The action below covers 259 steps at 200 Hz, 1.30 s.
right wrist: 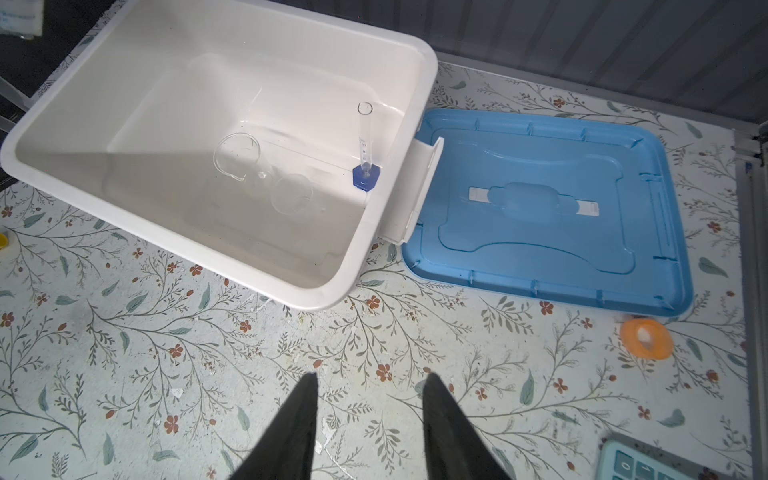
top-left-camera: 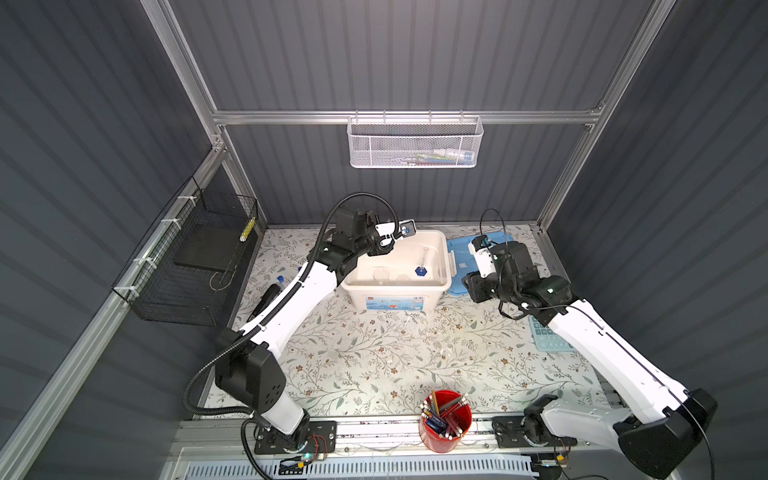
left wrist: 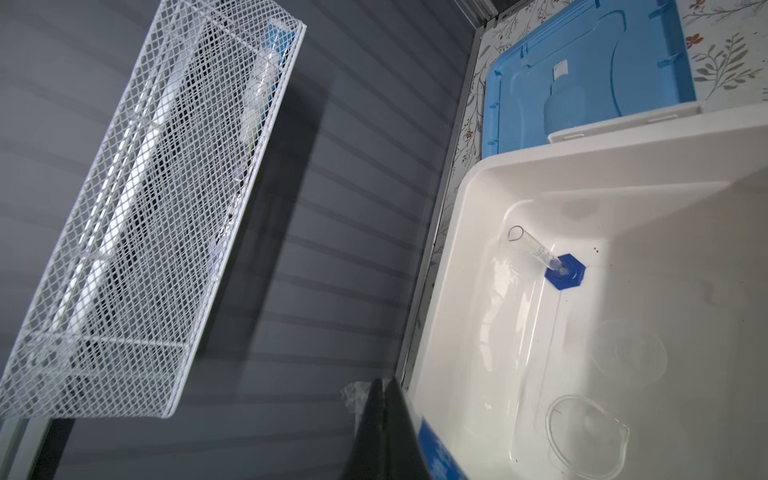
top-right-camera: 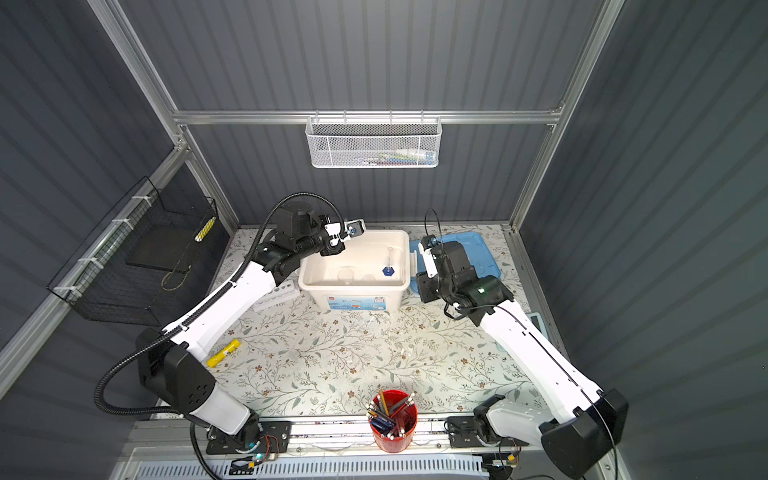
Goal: Organize the chemistry lab equipment
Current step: 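Carry the cotton roll over the white tub with the left gripper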
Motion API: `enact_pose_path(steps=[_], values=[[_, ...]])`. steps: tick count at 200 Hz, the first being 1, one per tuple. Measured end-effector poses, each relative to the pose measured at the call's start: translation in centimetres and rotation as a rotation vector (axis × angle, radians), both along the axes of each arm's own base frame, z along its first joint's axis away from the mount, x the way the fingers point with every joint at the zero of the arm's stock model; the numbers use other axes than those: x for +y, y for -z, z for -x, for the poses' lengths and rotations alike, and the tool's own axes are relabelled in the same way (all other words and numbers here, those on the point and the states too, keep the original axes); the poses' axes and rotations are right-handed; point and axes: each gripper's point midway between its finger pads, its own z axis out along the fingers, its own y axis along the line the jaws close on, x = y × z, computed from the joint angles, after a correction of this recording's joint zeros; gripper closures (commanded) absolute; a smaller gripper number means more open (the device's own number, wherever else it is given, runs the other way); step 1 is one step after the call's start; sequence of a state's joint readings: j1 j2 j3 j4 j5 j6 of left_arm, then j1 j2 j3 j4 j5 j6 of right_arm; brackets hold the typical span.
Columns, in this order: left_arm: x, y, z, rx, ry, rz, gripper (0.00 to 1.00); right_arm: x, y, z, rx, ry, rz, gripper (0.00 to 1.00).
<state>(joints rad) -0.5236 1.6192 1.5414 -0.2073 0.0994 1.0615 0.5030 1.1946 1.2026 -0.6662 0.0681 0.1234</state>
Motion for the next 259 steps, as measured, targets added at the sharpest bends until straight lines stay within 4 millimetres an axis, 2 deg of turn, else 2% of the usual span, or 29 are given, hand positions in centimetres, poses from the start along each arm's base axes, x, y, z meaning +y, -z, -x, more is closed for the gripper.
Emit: enact_pose_path(steps=[31,70,129,173,198,259], values=[[-1.1,4.1,-0.8,0.064,0.046,-0.059,0.99,-0.4,0.3,0.0,0.004,0.012,0.005,0.56],[-1.0,8.7,-0.7,0.131,0.06,-0.135,1.0,-0.9,0.3,-0.2,0.005,0.026,0.006,0.56],[0.2,12.6,0.0,0.195,0.04,-0.205,1.0,-1.4,0.8,-0.2,0.015,0.039,0.01,0.56],[0.6,16.9,0.1,0.281,0.035,-0.244,1.0,-1.5,0.8,-0.3,0.016,0.043,0.01,0.56],[0.9,18.1,-0.2,0.314,0.025,-0.241,1.0,-1.7,0.8,-0.3,0.017,0.048,0.011,0.56],[1.7,18.8,-0.7,0.35,0.014,-0.215,1.0,-1.8,0.8,-0.4,0.02,0.049,0.006,0.56]])
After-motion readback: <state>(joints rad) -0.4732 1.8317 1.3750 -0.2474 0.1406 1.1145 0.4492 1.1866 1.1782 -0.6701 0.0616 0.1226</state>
